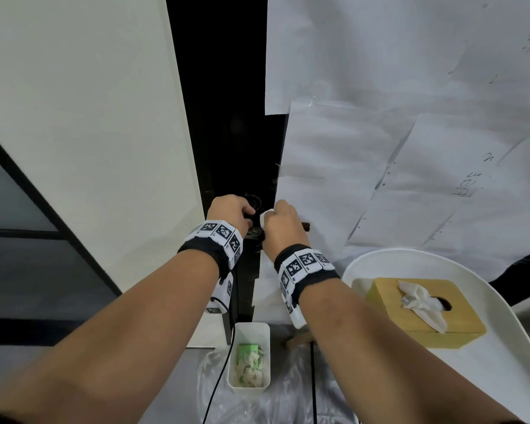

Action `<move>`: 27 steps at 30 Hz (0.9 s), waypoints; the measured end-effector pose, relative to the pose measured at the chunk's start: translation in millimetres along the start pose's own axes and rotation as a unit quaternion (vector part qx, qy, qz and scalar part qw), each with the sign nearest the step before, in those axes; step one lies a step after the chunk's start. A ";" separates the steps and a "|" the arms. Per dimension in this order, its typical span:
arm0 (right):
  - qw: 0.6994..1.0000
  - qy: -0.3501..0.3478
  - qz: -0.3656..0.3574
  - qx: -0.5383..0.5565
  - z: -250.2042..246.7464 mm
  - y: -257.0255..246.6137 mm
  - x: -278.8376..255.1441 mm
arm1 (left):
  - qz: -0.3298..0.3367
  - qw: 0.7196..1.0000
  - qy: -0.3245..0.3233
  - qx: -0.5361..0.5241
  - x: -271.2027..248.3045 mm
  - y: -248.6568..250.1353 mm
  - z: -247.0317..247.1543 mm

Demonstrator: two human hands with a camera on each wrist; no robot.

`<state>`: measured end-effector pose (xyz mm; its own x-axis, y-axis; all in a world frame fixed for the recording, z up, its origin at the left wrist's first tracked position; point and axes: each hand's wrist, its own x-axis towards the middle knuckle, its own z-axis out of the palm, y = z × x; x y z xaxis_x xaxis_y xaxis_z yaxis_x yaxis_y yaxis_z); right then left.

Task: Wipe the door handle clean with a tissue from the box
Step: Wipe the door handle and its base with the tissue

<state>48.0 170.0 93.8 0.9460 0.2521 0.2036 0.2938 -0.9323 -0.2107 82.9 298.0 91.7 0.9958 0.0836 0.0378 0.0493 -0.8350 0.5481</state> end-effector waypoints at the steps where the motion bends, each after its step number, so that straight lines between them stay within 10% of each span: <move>1: 1.000 0.000 -0.003 0.006 0.9 -4.3 1.3 | 0.000 1.000 0.003 -0.003 -0.8 0.1 -0.1; 27: 0.999 -0.003 0.041 0.002 -1.1 25.6 -5.0 | -0.006 1.000 0.019 -0.019 -2.4 -1.9 2.4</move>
<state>50.7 144.6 88.4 0.9679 0.1762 0.1792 0.2154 -0.9490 -0.2303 80.6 298.1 88.7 0.9915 0.1142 0.0619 0.0574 -0.8128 0.5797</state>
